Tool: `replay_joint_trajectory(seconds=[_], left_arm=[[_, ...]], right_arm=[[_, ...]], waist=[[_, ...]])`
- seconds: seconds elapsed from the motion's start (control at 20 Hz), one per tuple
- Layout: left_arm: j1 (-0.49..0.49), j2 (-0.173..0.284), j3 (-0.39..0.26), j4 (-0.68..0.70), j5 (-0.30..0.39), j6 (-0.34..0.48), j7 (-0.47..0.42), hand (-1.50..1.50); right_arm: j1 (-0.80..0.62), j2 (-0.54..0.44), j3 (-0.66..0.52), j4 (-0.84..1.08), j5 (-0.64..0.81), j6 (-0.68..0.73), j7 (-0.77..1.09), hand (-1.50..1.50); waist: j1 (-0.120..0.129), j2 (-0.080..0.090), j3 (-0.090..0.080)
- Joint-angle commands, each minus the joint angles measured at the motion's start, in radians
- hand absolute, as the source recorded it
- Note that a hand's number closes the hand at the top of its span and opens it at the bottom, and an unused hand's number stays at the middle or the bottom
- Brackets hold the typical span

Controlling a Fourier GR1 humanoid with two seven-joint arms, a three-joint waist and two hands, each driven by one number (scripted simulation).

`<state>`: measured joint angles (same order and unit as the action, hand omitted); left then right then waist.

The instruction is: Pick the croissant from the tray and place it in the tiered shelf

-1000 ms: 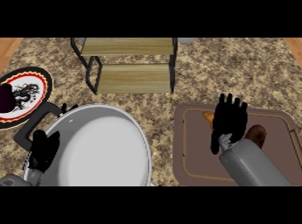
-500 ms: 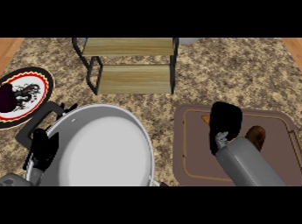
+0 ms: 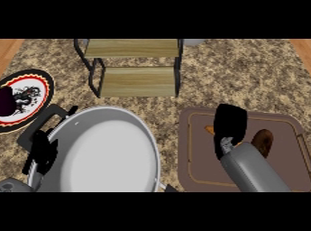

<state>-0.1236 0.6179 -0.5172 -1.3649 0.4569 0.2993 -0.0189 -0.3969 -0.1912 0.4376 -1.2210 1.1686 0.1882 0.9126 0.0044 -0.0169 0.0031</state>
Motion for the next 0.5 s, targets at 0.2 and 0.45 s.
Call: replay_joint_trajectory(seconds=[0.2,0.45], left_arm=[[0.021,-0.049,-0.011,-0.010,-0.035,0.002,-0.009,0.00],[-0.027,-0.083,0.007,0.026,-0.021,0.002,0.003,0.00]], right_arm=[[0.106,0.184,0.078,-0.173,-0.010,-0.041,0.116,1.50],[0.080,0.188,0.206,-0.359,-0.134,-0.075,0.289,1.50]], waist=[[-0.007,0.014,-0.003],[-0.007,0.015,-0.004]])
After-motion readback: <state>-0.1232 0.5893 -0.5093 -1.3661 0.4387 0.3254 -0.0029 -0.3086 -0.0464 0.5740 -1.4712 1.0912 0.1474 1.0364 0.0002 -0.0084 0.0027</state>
